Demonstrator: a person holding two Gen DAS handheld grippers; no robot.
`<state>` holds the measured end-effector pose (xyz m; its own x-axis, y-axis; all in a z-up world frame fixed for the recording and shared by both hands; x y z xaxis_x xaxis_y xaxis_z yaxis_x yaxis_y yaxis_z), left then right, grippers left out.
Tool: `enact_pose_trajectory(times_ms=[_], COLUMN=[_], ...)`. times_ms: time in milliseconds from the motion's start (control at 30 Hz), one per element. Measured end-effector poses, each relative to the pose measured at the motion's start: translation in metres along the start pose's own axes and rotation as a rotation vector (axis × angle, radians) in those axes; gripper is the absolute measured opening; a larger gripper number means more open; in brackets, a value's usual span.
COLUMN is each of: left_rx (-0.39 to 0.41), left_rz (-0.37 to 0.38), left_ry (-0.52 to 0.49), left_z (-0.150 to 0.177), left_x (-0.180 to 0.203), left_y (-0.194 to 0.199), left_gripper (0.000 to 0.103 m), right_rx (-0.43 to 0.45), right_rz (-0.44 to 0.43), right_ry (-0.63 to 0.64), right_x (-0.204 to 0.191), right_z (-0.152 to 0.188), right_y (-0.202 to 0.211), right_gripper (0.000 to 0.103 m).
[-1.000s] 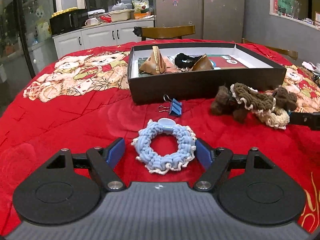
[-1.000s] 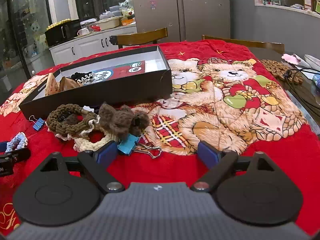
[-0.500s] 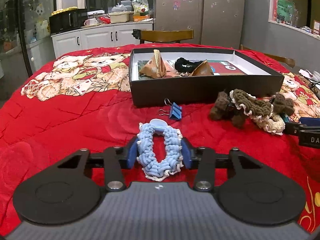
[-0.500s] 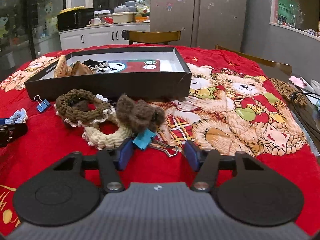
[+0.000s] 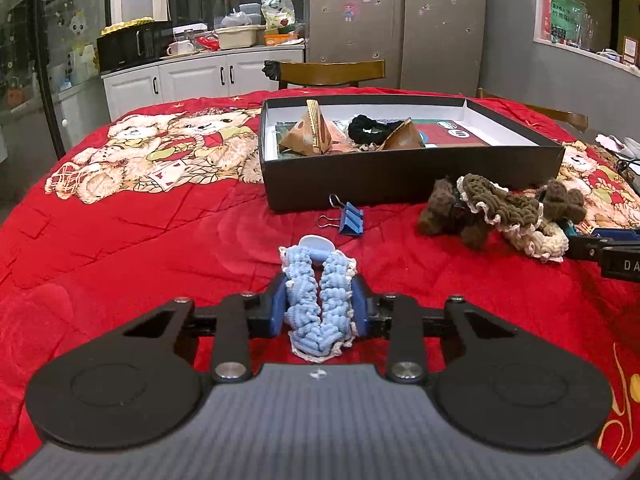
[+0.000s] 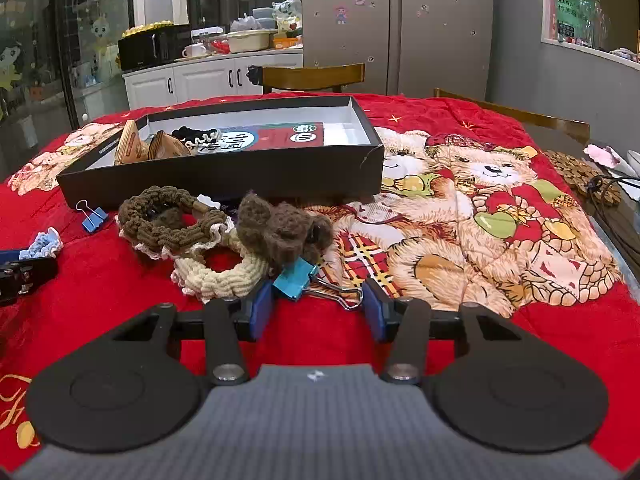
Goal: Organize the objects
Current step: 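Grasp the light blue scrunchie with the left tool while the right tool approaches the brown crochet items, then grasp the blue binder clip with the right tool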
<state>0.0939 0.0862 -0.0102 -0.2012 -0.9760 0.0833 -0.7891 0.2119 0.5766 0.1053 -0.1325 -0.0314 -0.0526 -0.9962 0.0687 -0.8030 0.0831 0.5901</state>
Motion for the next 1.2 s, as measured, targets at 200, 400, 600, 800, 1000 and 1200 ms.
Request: enact_pose_trajectory(times_ms=[200,400,600,800,1000,1200], left_rx=[0.003,0.007,0.021,0.067,0.116,0.130], left_rz=[0.005,0.023,0.038,0.053,0.055,0.044], left_ry=[0.004,0.000,0.023,0.003,-0.023,-0.020], left_z=[0.001,0.000,0.000,0.000,0.000,0.000], left_x=[-0.001,0.000,-0.004,-0.001,0.004,0.003], left_y=[0.002,0.002,0.004,0.011,0.019,0.022], left_gripper=[0.033,0.031,0.031,0.031,0.031,0.031], right_rx=[0.000,0.003,0.009,0.004,0.004,0.026], right_rz=[-0.004,-0.012,0.002,0.017,0.028,0.037], right_ry=[-0.007,-0.032,-0.059,-0.063,-0.084,-0.107], right_x=[0.001,0.005,0.009,0.011,0.015,0.022], right_z=[0.000,-0.001,-0.001,-0.001,-0.005,-0.011], right_y=[0.000,0.000,0.001,0.001,0.001,0.007], right_gripper=[0.052,0.052,0.052,0.052,0.052,0.052])
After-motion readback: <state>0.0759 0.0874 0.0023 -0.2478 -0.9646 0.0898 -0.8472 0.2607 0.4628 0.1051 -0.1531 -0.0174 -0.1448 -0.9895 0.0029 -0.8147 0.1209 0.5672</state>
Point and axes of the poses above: each gripper's, at about its wrist camera, not at the fingertips, and y roughly against the way its jaws point, x to its right, z to its underside, the point moved 2 cm from there along -y, roughly the way its jaws point, and after that the axes turned 9 degrees about z, right-handed, at the moved point
